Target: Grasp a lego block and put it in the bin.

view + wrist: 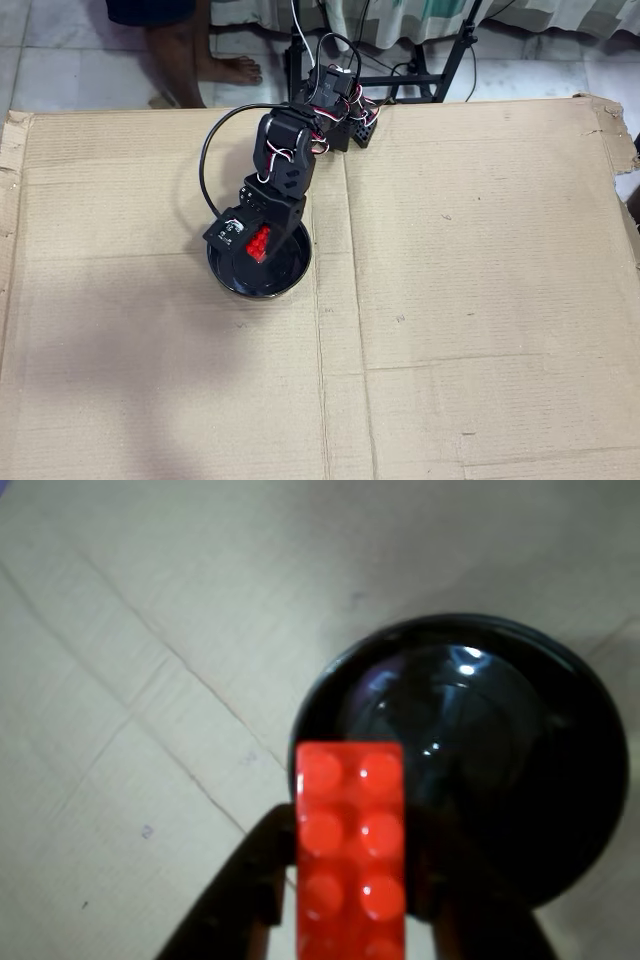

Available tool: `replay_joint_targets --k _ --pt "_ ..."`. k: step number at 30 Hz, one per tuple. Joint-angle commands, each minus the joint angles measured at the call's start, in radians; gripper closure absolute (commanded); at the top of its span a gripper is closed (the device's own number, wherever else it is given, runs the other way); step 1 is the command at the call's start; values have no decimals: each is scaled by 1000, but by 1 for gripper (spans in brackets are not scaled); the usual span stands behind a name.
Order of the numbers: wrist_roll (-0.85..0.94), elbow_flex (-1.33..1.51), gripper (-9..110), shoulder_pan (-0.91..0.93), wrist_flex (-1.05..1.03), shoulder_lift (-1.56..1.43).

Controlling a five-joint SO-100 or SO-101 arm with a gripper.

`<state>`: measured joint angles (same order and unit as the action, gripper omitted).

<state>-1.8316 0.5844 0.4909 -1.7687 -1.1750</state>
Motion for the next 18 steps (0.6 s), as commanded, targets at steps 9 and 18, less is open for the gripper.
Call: replay_joint_targets --k 9,18 --pt "61 71 93 72 -28 -54" --pt "81 75 92 74 -23 -54"
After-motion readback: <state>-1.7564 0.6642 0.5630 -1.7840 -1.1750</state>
